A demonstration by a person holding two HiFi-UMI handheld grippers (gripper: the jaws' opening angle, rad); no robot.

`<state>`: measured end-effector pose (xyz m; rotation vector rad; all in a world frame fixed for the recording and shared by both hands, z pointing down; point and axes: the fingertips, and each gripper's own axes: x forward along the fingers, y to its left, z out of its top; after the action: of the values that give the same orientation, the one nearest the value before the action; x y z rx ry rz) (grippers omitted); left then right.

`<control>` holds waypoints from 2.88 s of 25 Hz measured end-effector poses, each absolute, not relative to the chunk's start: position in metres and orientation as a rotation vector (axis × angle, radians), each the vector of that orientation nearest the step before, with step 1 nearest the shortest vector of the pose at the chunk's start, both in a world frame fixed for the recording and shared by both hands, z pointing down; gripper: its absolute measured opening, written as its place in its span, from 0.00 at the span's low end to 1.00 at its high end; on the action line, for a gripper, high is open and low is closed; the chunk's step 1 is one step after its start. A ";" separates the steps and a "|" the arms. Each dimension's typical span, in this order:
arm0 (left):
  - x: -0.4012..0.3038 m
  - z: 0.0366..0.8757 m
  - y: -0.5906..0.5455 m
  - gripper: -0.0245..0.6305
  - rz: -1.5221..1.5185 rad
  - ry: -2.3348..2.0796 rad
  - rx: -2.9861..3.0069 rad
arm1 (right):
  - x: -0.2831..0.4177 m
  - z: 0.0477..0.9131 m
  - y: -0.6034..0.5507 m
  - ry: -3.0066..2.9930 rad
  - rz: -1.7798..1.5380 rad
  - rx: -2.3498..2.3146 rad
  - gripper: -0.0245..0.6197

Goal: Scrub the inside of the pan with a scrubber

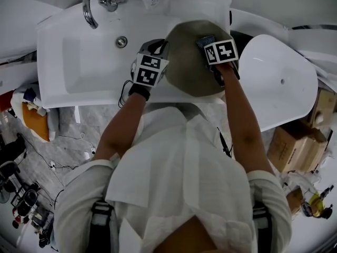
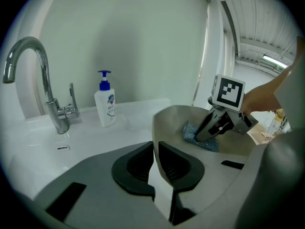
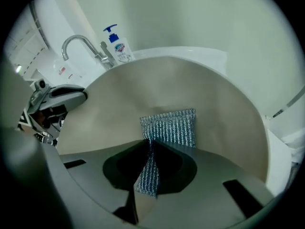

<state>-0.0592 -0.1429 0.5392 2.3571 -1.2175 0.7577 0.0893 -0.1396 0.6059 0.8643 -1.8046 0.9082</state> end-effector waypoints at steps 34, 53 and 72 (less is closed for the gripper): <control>-0.060 0.543 -0.146 0.11 0.746 -1.201 2.368 | 0.006 0.493 -0.159 -2.341 0.577 1.063 0.06; -0.059 0.543 -0.144 0.11 0.752 -1.188 2.376 | 0.036 0.510 -0.228 -2.081 0.335 1.072 0.06; -0.058 0.544 -0.145 0.11 0.770 -1.179 2.386 | 0.017 0.508 -0.227 -2.144 0.430 1.090 0.06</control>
<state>-0.0581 -0.1450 0.5440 2.3856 -1.1786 0.7702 0.0170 -0.2269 0.5079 1.0900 -2.1439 0.4295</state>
